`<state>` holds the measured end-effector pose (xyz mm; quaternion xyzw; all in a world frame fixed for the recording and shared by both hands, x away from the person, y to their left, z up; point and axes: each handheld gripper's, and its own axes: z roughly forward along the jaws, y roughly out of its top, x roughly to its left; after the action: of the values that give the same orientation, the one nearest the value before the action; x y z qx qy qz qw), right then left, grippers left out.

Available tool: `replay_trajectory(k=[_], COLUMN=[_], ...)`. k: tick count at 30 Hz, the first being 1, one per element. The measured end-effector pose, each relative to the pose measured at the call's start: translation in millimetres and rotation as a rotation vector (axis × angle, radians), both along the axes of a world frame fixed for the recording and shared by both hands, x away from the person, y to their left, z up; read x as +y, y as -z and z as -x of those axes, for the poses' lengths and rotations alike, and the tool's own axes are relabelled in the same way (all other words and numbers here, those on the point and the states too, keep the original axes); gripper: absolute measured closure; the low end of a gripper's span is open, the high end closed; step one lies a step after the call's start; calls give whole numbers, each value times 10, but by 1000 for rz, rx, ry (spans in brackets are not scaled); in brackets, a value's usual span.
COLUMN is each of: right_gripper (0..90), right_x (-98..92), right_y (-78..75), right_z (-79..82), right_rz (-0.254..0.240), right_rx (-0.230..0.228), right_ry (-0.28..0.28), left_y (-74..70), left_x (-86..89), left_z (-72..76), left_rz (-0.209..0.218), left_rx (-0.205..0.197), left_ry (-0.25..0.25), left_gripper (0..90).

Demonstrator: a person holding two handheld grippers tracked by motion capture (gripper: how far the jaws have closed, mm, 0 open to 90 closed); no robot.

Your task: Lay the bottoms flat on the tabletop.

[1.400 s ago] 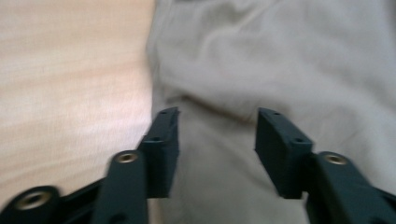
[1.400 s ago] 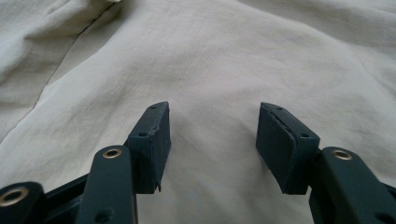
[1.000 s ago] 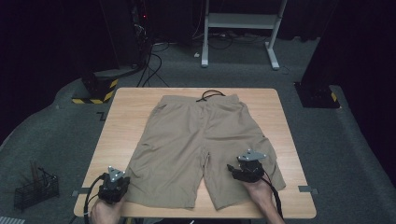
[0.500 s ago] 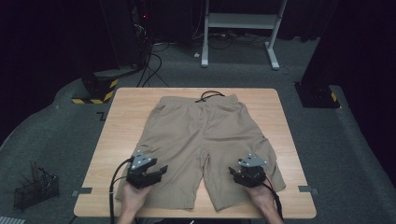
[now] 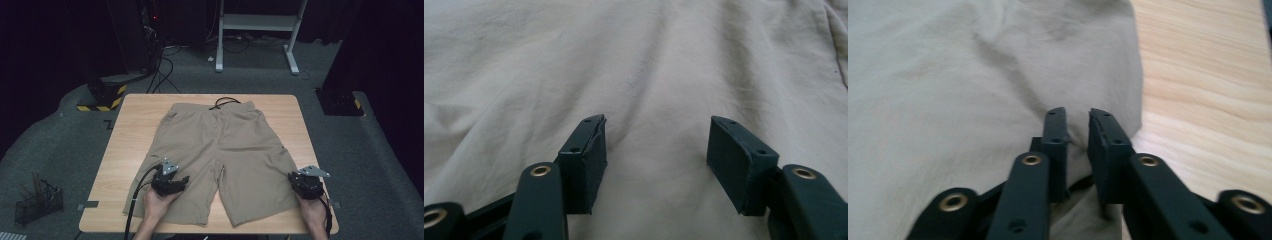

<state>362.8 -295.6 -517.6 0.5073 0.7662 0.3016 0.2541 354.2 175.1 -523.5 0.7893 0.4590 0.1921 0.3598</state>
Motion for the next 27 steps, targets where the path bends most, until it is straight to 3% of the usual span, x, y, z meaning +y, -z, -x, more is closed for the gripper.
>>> replay_trajectory(k=[3, 6, 9, 12, 15, 17, 21, 22, 24, 27], right_gripper=[759, 626, 558, 516, 502, 497, 484, 460, 445, 420], right_x=[-45, 35, 236, 517, 820, 954, 1125, 1157, 1189, 1197], right_y=[-6, -45, -118, -138, -111, -75, 32, 42, 46, 48], right_z=[34, 72, 86, 54, 23, 0, -56, -72, -74, -69], right_rz=[-16, -17, -102, -146, -139, -136, -123, -96, -68, -65], right_rx=[10, -17, -71, -73, -57, -47, 4, 30, 28, 27], right_ry=[26, 10, -57, -148, -251, -286, -313, -312, -314, -306], left_y=[-1, 0, -11, -19, -1, 19, 27, 27, 29, 30], left_x=[27, 31, 29, 27, 26, 21, 19, 18, 5, -52], left_z=[10, 0, -12, -17, -28, -28, -17, -17, -14, 10], left_rz=[18, 33, 51, 66, 50, 40, 34, 29, 22, -34], left_rx=[6, 9, -5, -15, -15, -13, -9, -11, -13, -34], left_ry=[-7, -8, -4, -13, -13, -13, -14, -12, -13, -15], left_gripper=[407, 387, 368, 356, 348, 345, 339, 335, 331, 313])
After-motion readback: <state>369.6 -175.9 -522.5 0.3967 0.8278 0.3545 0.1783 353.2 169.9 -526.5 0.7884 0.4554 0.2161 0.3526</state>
